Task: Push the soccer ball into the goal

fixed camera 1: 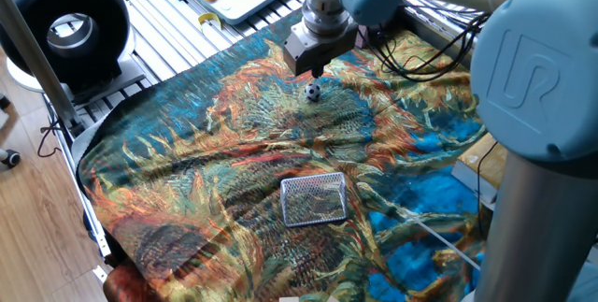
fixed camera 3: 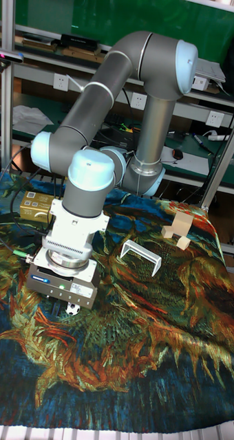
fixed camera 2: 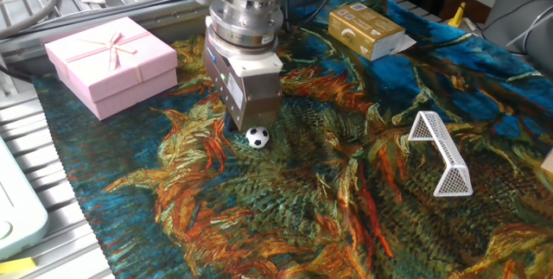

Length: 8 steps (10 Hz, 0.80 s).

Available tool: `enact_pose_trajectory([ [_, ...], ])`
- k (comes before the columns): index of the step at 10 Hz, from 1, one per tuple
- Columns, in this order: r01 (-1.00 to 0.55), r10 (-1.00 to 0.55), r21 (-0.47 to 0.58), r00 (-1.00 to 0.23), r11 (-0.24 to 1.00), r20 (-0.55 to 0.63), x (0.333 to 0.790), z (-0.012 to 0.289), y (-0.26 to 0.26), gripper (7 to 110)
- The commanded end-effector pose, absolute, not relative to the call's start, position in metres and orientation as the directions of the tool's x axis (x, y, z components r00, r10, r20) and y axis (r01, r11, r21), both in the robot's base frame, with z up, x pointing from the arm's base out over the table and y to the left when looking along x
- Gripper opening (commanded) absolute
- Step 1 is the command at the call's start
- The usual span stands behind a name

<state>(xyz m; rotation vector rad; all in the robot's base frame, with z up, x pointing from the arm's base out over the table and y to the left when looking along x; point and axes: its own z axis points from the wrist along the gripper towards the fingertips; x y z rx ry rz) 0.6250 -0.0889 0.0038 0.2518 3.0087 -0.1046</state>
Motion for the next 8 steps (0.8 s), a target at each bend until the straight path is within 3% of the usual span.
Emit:
enact_pose_trajectory([
  [1,0.191,0.186,-0.027,-0.975,0.981,-0.122,0.624,-0.003,-0.074,7],
  [8,0.21,0.204,-0.033,-0.971,0.977,-0.124,0.594,-0.003,-0.07,7],
])
